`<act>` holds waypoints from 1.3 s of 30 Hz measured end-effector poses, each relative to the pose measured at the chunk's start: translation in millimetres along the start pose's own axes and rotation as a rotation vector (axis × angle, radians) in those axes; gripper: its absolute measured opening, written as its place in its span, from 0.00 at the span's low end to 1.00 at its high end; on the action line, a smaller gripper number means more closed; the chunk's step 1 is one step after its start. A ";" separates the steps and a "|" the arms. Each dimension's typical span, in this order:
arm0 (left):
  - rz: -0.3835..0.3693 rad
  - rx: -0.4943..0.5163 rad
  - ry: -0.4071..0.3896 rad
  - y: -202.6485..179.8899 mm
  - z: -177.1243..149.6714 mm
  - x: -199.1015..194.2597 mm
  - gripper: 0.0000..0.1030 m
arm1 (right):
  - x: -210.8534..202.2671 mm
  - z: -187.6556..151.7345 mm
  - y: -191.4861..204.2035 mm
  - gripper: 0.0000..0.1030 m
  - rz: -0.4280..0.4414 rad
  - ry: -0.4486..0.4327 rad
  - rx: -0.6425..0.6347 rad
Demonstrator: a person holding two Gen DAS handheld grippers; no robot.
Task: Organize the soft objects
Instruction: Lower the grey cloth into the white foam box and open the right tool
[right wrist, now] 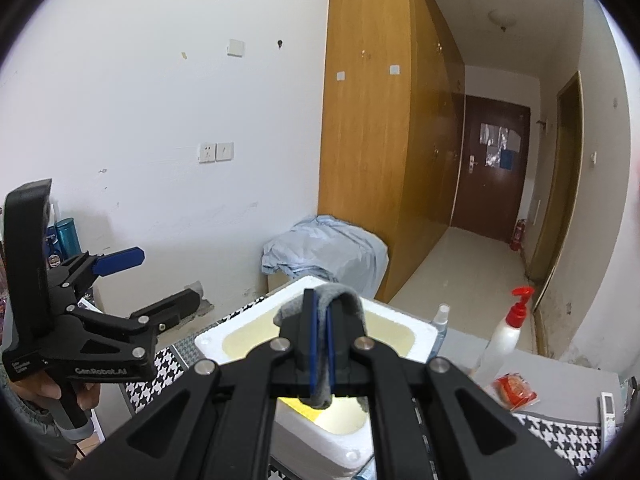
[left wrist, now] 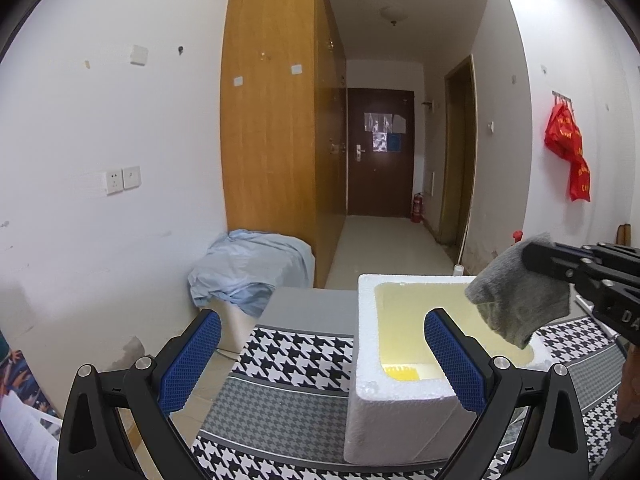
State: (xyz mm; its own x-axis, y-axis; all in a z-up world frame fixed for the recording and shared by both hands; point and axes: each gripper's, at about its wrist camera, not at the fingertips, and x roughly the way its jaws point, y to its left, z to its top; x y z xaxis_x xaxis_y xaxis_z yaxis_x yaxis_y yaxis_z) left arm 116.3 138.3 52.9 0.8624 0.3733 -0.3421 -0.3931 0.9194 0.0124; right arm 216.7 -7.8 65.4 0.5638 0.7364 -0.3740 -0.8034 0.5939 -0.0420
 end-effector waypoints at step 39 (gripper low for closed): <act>-0.006 -0.021 -0.012 0.3 -1.5 -8.7 0.99 | 21.1 -32.5 -6.8 0.59 0.023 0.232 0.053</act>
State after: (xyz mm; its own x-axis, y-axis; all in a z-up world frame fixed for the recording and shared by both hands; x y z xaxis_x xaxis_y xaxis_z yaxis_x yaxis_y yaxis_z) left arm 108.2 135.1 54.5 0.8686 0.3691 -0.3306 -0.3942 0.9190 -0.0095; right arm 227.9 -6.8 27.7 0.4814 0.6595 -0.5774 -0.8011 0.5983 0.0154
